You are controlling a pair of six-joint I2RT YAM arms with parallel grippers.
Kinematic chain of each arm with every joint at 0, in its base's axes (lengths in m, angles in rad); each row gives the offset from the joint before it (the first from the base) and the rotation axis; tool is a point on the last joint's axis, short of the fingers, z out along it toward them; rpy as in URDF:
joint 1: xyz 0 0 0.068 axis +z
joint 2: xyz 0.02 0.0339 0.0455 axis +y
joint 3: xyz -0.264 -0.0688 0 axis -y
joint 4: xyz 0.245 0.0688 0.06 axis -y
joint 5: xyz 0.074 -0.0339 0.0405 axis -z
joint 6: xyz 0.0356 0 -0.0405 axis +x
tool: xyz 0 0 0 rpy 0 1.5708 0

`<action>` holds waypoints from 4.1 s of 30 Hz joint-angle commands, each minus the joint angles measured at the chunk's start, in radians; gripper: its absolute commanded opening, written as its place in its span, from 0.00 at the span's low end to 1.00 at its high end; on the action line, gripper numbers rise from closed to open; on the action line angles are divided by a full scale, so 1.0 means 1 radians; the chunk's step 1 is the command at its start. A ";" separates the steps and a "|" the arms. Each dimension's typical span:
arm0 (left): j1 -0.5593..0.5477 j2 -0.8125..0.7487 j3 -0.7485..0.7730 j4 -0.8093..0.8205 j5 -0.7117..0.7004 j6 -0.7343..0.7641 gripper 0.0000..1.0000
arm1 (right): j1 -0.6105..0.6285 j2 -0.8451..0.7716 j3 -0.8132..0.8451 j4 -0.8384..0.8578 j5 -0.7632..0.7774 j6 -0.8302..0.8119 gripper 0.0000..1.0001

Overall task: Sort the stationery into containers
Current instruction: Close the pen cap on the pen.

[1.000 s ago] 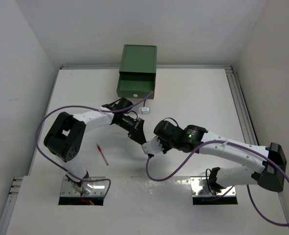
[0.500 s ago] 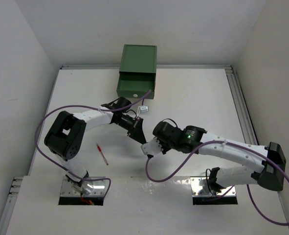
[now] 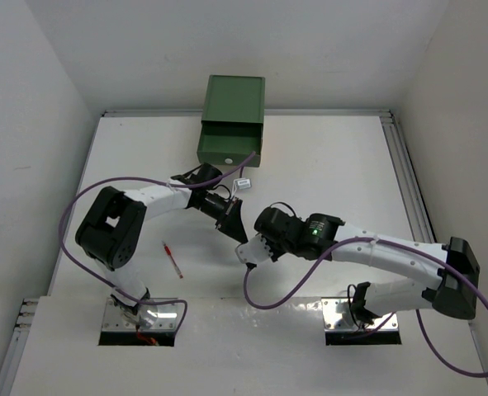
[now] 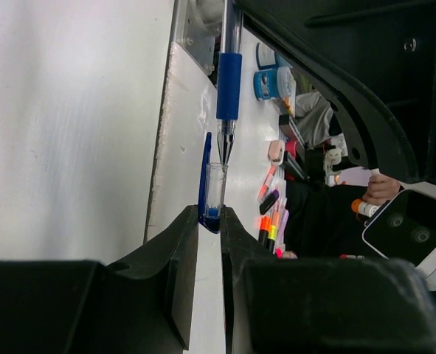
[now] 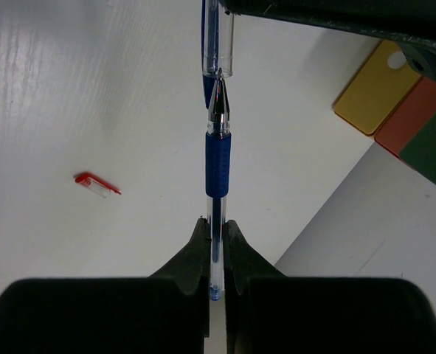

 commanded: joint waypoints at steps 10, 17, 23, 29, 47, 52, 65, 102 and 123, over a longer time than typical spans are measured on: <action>0.007 0.031 0.035 0.020 0.028 0.010 0.00 | 0.061 0.035 0.047 0.026 0.007 0.021 0.00; 0.009 0.025 0.039 0.012 0.056 0.042 0.00 | 0.065 0.050 0.049 0.021 0.004 0.041 0.00; 0.007 0.017 0.039 0.012 0.059 0.047 0.00 | 0.065 0.054 0.067 0.018 -0.004 0.052 0.00; 0.007 0.025 0.073 0.011 0.048 0.036 0.00 | 0.074 0.074 0.116 -0.009 -0.042 0.072 0.00; 0.012 0.029 0.096 0.038 0.050 0.021 0.00 | 0.113 0.096 0.154 -0.034 -0.097 0.089 0.00; 0.014 0.008 0.075 0.041 0.047 0.033 0.00 | 0.113 0.082 0.139 -0.029 -0.076 0.086 0.20; 0.040 0.003 0.064 0.006 0.062 0.065 0.00 | 0.099 0.051 0.108 -0.031 -0.041 0.070 0.49; 0.041 -0.009 0.064 -0.100 0.083 0.182 0.56 | -0.041 0.053 0.136 -0.082 -0.202 0.058 0.00; 0.024 -0.055 0.047 -0.097 -0.009 0.209 0.47 | -0.048 0.099 0.177 -0.126 -0.194 0.095 0.00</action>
